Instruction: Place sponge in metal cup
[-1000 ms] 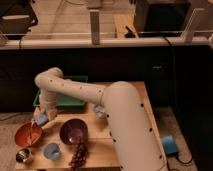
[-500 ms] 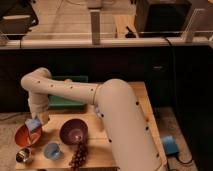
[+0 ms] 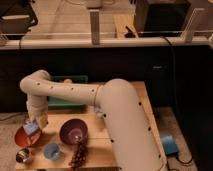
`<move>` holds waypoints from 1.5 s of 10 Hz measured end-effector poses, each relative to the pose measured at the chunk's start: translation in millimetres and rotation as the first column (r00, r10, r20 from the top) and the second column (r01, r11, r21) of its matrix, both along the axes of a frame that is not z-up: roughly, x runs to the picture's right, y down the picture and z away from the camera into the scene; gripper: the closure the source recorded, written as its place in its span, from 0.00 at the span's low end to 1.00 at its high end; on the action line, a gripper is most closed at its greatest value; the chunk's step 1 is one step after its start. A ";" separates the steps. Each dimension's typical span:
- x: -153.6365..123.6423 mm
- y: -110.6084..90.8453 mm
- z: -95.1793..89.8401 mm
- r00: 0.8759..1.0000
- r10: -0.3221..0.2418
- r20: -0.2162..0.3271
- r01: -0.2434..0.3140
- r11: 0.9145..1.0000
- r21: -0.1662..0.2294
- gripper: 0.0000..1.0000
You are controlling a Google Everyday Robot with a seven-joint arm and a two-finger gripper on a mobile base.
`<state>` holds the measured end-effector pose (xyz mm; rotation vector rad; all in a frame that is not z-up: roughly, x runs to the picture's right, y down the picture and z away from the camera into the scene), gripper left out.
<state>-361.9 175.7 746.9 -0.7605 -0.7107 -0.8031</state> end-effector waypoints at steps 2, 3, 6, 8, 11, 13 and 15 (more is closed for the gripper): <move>-5.9 12.6 -0.8 1.000 -0.008 0.014 0.009 0.999 -0.033 1.00; -9.2 17.5 -1.7 1.000 -0.013 0.019 0.014 0.999 -0.041 1.00; -20.7 35.3 -4.0 0.999 -0.026 0.034 0.028 0.997 -0.065 1.00; -30.2 46.3 -8.1 0.998 -0.040 0.045 0.043 0.997 -0.062 1.00; -41.9 59.5 -17.5 0.995 -0.071 0.064 0.074 0.997 -0.038 1.00; -46.2 63.8 -23.4 0.993 -0.093 0.070 0.095 0.995 -0.026 1.00; -51.1 69.4 -32.4 0.989 -0.120 0.085 0.122 0.992 -0.019 1.00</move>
